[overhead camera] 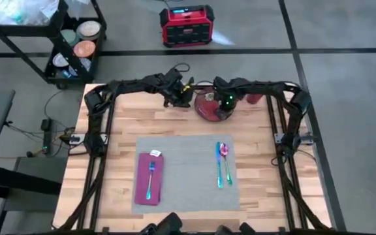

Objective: Set table place
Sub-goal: Put the red plate on the gray table mat

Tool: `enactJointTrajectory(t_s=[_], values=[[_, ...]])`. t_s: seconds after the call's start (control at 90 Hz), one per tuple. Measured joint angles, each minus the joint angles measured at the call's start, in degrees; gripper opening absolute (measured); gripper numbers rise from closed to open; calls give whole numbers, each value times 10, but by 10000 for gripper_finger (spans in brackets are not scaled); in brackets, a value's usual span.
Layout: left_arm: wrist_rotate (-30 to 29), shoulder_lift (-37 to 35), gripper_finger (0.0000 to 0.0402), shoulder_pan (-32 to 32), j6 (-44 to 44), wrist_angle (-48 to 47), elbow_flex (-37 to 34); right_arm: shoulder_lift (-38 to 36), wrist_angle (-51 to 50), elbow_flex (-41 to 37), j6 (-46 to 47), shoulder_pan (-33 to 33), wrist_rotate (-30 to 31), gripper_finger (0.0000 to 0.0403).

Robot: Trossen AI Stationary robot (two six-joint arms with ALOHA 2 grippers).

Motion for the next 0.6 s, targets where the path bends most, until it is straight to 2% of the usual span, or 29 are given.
enactJointTrajectory(t_s=[0.2,0.344,0.467,0.6], values=[[-1,0,59,12,40,-60,0,9,17,61,-16,45,-31,0],[-1,0,59,23,42,-58,0,15,5,99,-15,56,-34,0],[-2,0,59,32,46,-58,0,16,18,109,-14,68,-78,0],[-5,0,59,40,43,-52,0,-5,5,116,-1,66,-79,0]])
